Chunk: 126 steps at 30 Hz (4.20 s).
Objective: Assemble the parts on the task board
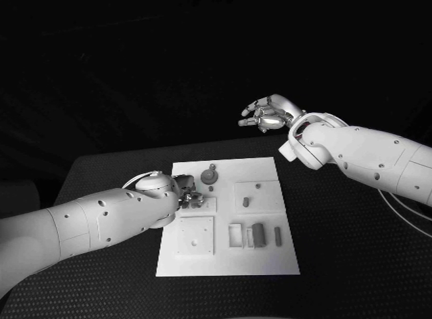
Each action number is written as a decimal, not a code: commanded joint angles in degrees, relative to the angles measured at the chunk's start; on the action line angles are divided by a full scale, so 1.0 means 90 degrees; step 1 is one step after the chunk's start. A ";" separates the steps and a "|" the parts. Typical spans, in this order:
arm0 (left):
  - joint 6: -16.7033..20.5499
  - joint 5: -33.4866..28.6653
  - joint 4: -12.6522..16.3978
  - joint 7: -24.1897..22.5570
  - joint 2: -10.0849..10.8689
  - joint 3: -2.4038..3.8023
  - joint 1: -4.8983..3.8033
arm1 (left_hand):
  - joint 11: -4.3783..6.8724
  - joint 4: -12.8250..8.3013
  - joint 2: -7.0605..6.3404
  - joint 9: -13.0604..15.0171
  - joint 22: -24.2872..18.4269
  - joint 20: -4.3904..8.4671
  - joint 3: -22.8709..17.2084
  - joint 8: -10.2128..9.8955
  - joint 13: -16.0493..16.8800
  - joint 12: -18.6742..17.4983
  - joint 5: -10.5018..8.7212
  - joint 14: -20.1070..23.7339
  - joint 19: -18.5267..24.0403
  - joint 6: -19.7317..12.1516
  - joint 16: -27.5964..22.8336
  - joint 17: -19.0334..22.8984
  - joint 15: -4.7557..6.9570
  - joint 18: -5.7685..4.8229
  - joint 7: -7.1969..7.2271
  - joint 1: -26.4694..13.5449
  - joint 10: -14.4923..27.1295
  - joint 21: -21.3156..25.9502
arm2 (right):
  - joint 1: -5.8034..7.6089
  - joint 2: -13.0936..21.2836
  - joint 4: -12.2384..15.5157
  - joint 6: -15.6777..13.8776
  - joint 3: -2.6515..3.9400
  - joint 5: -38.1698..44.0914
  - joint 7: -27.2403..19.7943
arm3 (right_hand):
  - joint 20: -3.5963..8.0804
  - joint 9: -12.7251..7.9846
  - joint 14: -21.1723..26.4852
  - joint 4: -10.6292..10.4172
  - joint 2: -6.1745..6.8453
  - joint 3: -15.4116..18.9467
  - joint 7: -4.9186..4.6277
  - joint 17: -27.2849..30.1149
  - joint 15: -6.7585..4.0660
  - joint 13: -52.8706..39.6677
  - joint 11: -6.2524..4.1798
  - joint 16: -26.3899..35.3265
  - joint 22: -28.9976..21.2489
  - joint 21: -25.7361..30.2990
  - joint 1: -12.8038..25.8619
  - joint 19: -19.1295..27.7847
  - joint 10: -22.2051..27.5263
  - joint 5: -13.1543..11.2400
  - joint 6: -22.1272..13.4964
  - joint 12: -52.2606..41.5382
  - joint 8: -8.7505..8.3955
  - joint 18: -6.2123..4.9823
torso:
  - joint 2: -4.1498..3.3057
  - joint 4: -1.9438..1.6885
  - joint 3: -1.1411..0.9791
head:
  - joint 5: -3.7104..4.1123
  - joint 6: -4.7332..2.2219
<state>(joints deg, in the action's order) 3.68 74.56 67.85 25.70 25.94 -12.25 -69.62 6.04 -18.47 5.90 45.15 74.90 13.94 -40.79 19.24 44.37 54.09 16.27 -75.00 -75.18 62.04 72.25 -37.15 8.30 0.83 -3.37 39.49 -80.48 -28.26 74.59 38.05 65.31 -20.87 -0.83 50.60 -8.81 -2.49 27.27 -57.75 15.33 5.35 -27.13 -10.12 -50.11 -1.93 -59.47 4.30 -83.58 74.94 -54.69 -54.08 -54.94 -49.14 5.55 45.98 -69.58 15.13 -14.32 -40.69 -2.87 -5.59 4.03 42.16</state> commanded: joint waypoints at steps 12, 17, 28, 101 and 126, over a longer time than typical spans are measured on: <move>-0.0557 0.0185 -0.0098 0.0191 -0.0001 -0.0080 0.0117 | 0.0120 0.0191 0.0073 0.0044 0.0150 0.0025 -0.0164 -0.0002 -0.0028 0.0113 0.0646 0.0131 -0.0111 0.0984 0.0158 0.0119 0.0129 -0.0035 0.0462 0.0182 0.0041 -0.0112 | -0.0003 0.0011 -0.0001 0.0102 0.0003 -0.0005 -0.0011 | -0.0010 -0.0011 0.0047 -0.0010 -0.0022 0.0028 -0.0053 0.0013 0.0015 0.0009 -0.0003 -0.0010 0.0045 0.0046 0.0048 0.0014 0.0028 -0.0011 -0.0014 0.0005 -0.0008 -0.0075 | -0.0002 -0.0001 -0.0002 | -0.0006 -0.0004; -0.0567 0.0185 -0.0149 0.0209 -0.0031 -0.0079 0.0117 | 0.0134 0.0190 0.0074 0.0066 0.0150 0.0015 -0.0166 0.0007 -0.0039 0.0157 0.0916 0.0133 -0.0117 0.1028 0.0217 0.0162 0.0126 -0.0039 0.0477 0.0181 0.0051 -0.0150 | -0.0003 0.0014 0.0002 0.0117 0.0003 -0.0005 -0.0007 | -0.0009 -0.0012 0.0048 -0.0010 -0.0021 0.0028 -0.0053 0.0014 0.0015 0.0010 -0.0003 -0.0011 0.0045 0.0047 0.0048 0.0015 0.0028 -0.0010 -0.0015 0.0005 -0.0008 -0.0075 | 0.0000 -0.0002 -0.0001 | -0.0011 0.0002; -0.0737 0.0057 -0.0252 0.0271 -0.0067 -0.0072 0.0116 | 0.0143 0.0193 0.0111 0.0081 0.0147 -0.0010 -0.0156 0.0010 -0.0047 0.0196 0.1015 0.0124 -0.0133 0.1054 0.0265 0.0194 0.0134 -0.0055 0.0486 0.0132 0.0055 -0.0184 | -0.0003 0.0019 -0.0004 0.0127 0.0003 -0.0005 0.0001 | -0.0009 -0.0013 0.0050 -0.0010 -0.0018 0.0028 -0.0053 0.0017 0.0015 0.0014 -0.0003 -0.0012 0.0046 0.0048 0.0050 0.0016 0.0030 -0.0010 -0.0016 0.0003 -0.0008 -0.0075 | 0.0002 -0.0002 0.0000 | -0.0016 0.0006; -0.0051 -0.0806 -0.0311 0.0065 -0.0029 0.0179 0.0114 | 0.0075 0.0667 -0.1046 0.0096 0.0110 0.0012 0.0988 -0.0251 -0.0318 0.0244 -0.1482 0.0326 -0.0057 0.0803 0.0385 0.0602 0.0260 0.0085 0.0411 -0.0994 0.0155 0.0107 | -0.0043 -0.0011 -0.0081 0.0185 0.0003 -0.0005 0.0013 | -0.0015 -0.0027 0.0076 -0.0029 -0.0004 0.0033 -0.0061 0.0039 0.0022 0.0039 0.0004 -0.0007 0.0048 0.0071 0.0090 0.0033 0.0047 -0.0011 -0.0043 0.0002 -0.0019 -0.0075 | -0.0002 0.0004 -0.0004 | -0.0002 -0.0051; -0.0304 -0.1614 -0.0467 0.0042 0.0466 0.0640 -0.0412 | -0.0356 0.0293 -0.0861 0.0002 0.0017 -0.0085 0.0816 -0.0676 -0.0580 -0.0235 -0.1409 0.1144 0.0729 -0.0140 -0.0065 0.0912 -0.0040 -0.0067 -0.0012 -0.0447 0.0973 0.0675 | -0.0049 0.0031 -0.0136 0.0171 0.0003 -0.0025 0.0021 | -0.0017 -0.0033 0.0081 -0.0048 0.0002 0.0041 -0.0064 0.0046 0.0025 0.0048 0.0008 -0.0010 0.0049 0.0076 0.0121 0.0034 0.0050 -0.0012 -0.0054 -0.0002 -0.0022 -0.0075 | -0.0001 -0.0010 0.0006 | -0.0062 -0.0204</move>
<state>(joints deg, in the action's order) 1.62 63.82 64.16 26.95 30.21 -6.53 -73.12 2.91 -15.69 -1.91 45.20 74.82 13.10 -33.42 13.24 39.10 51.94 3.32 -64.89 -68.85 60.76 71.63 -28.92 8.10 0.83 -3.48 35.31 -71.89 -22.22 74.17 38.33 64.09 -19.83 -0.83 50.46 -8.35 -2.69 27.03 -57.32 15.17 5.36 -26.97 -10.42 -49.79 -1.68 -59.12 4.30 -83.58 74.94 -54.25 -53.63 -54.74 -49.15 5.55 45.51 -69.58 15.13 -14.59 -40.69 -2.90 -5.56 3.64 40.45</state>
